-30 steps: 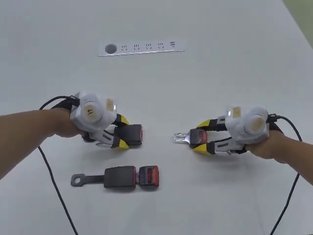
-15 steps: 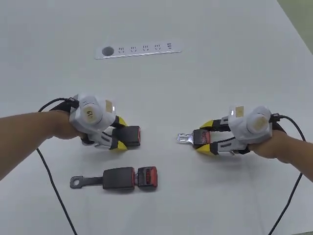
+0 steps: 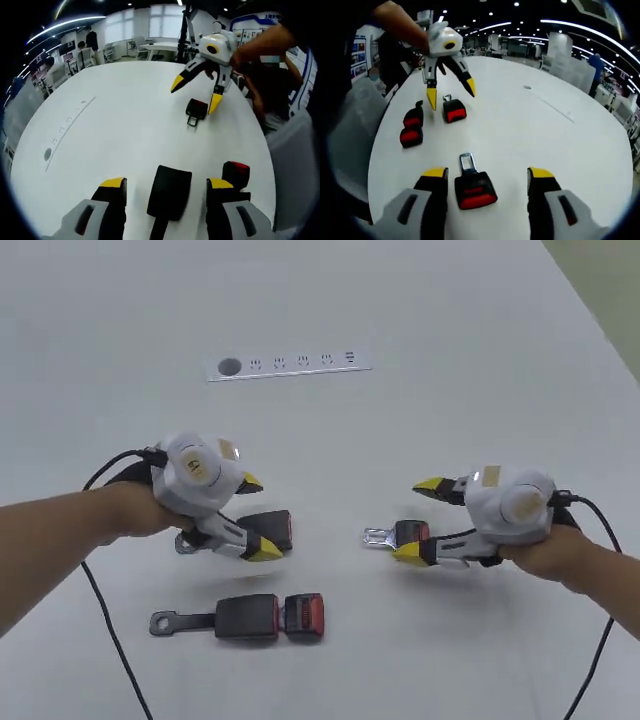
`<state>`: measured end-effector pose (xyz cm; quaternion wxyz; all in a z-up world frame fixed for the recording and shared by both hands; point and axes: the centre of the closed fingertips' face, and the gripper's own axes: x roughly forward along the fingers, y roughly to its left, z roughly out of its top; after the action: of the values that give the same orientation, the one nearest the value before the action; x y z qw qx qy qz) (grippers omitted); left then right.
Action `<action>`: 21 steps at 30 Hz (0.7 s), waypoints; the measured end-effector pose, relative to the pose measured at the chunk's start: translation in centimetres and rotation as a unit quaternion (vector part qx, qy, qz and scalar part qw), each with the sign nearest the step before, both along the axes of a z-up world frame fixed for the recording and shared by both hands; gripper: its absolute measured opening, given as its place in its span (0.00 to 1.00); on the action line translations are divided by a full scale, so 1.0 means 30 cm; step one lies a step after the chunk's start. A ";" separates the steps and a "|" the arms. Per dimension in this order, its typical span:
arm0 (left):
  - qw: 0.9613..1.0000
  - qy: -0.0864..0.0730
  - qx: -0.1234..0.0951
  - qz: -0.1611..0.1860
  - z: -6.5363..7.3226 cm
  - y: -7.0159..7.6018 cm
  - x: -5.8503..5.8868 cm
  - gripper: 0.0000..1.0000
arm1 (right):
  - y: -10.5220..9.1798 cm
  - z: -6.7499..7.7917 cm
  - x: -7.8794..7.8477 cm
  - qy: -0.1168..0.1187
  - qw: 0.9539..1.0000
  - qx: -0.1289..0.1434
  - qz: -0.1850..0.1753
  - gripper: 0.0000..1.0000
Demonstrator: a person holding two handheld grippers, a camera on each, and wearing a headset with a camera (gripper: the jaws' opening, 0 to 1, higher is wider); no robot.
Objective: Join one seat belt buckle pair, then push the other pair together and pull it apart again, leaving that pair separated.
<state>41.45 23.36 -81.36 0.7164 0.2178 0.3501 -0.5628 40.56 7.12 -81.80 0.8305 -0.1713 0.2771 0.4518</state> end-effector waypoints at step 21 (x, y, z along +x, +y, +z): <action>0.955 -0.065 -0.135 0.256 0.274 0.268 -0.157 1.00 | 0.119 0.217 -0.113 -0.072 0.982 0.090 -0.150 0.99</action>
<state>36.72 31.40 -73.15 0.8807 0.0581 0.2670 -0.3869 37.16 10.70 -75.28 0.9186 -0.0843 0.1977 0.3317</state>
